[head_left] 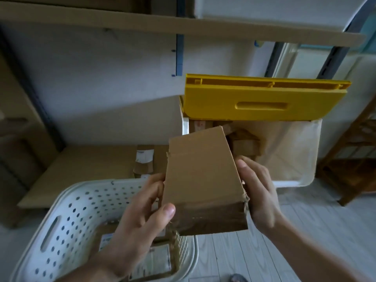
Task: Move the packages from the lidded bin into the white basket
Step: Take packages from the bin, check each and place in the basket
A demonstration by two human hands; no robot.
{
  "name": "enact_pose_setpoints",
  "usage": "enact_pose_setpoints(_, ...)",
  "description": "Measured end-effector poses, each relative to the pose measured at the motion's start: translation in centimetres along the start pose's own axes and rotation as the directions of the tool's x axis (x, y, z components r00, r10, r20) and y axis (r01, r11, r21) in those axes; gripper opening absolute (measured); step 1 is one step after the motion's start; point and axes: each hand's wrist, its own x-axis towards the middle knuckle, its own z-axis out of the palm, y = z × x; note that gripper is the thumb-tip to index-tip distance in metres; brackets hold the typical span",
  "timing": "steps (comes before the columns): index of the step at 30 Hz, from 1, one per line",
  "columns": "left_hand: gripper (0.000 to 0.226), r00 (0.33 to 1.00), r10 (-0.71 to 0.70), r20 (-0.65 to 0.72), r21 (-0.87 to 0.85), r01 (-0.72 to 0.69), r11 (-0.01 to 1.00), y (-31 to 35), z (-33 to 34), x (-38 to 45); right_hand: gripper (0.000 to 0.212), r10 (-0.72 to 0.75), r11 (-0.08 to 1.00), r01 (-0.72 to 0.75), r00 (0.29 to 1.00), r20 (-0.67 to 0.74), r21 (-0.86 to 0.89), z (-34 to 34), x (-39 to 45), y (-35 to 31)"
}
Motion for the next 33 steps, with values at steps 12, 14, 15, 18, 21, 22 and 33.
enact_pose_setpoints(12,0.043,0.965,0.028,-0.262,-0.099,-0.056,0.993,-0.1,-4.7,0.0,0.036,-0.135,0.990,0.137,0.989,-0.052,0.042,6.2,3.3,0.4)
enact_pose_setpoints(14,0.037,0.945,-0.017,-0.326,-0.121,-0.024,0.992,-0.2,-5.4,0.3,0.036,-0.119,0.992,0.120,0.992,-0.036,0.044,7.2,3.6,0.5)
enact_pose_setpoints(15,0.029,0.935,-0.039,-0.353,-0.139,-0.011,0.990,-0.1,-5.6,0.5,0.038,-0.111,0.992,0.113,0.993,-0.027,0.060,7.6,3.8,0.5)
enact_pose_setpoints(18,0.007,0.918,-0.091,-0.386,-0.187,0.018,0.982,0.1,-6.6,0.9,0.042,-0.100,0.990,0.100,0.995,-0.004,0.100,8.8,4.3,0.5)
enact_pose_setpoints(21,0.022,0.918,-0.068,-0.391,-0.131,0.018,0.991,0.6,-8.0,1.0,0.035,-0.080,0.989,0.080,0.997,0.001,0.126,10.1,4.9,0.7)
enact_pose_setpoints(22,0.030,0.917,-0.055,-0.395,-0.112,0.011,0.994,0.8,-8.6,1.0,0.032,-0.068,0.988,0.066,0.998,0.008,0.140,10.6,5.1,0.8)
enact_pose_setpoints(33,0.028,0.851,-0.033,-0.524,0.005,0.042,0.999,0.9,-11.9,2.6,0.025,0.062,0.982,-0.077,0.994,0.087,0.173,14.6,6.7,2.4)
